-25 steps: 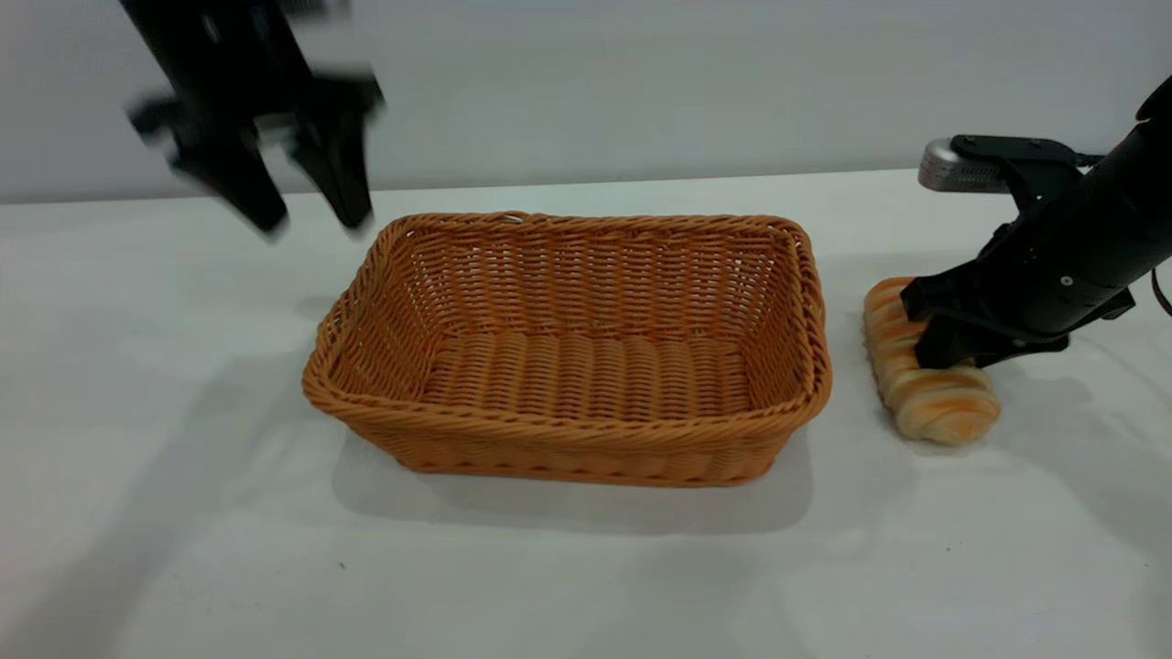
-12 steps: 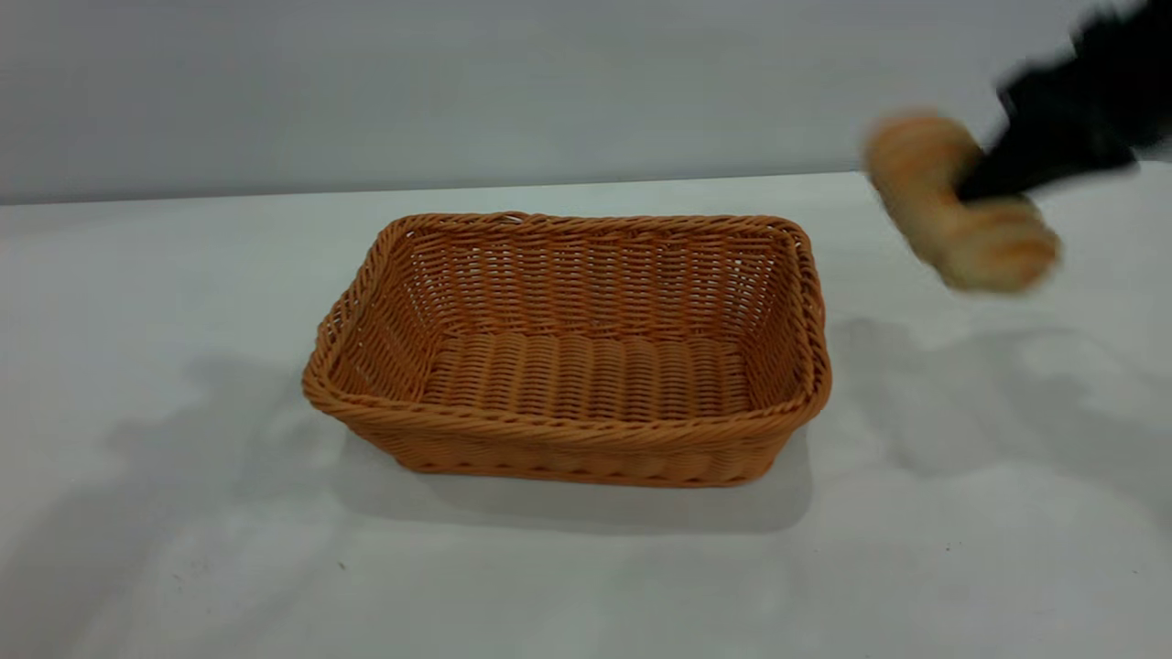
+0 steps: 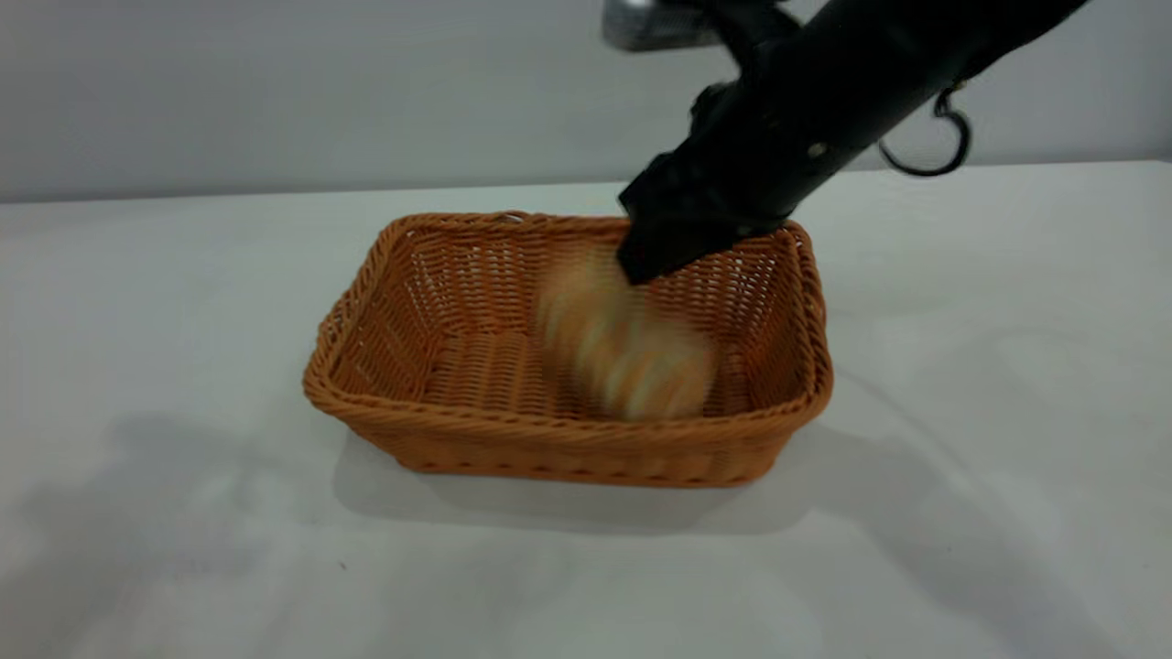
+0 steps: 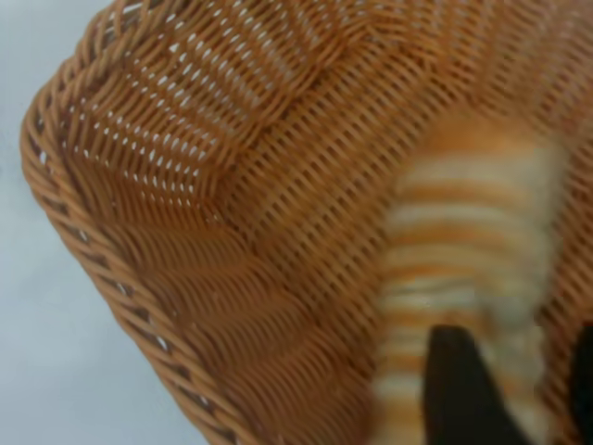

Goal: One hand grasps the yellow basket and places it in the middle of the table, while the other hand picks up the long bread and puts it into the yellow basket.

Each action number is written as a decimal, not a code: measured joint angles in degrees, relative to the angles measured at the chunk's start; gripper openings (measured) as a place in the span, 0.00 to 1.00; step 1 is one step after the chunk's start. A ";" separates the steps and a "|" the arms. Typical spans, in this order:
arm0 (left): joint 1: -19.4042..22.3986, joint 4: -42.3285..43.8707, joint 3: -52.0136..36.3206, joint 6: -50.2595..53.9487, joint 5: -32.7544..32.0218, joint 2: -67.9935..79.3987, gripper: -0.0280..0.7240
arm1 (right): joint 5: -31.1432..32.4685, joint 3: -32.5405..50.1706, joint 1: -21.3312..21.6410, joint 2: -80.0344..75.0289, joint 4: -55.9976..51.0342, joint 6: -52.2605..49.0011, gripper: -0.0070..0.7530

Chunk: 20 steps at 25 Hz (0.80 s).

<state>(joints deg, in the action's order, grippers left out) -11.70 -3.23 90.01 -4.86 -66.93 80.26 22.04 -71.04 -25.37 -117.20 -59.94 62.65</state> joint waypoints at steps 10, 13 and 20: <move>0.00 1.96 -23.70 1.13 0.00 -20.15 0.81 | 32.50 5.82 11.87 30.38 31.04 -28.27 0.75; 0.00 2.83 -34.34 1.26 0.00 -27.72 0.81 | 35.04 15.55 12.31 43.71 38.79 -35.10 0.74; 0.00 3.23 -54.76 1.29 1.27 -44.90 0.81 | 34.82 35.21 12.31 75.48 50.42 -47.46 0.74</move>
<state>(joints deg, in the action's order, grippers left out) -11.70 0.00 35.25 -3.57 -65.66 35.36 56.86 -35.83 -13.05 -41.72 -9.53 15.19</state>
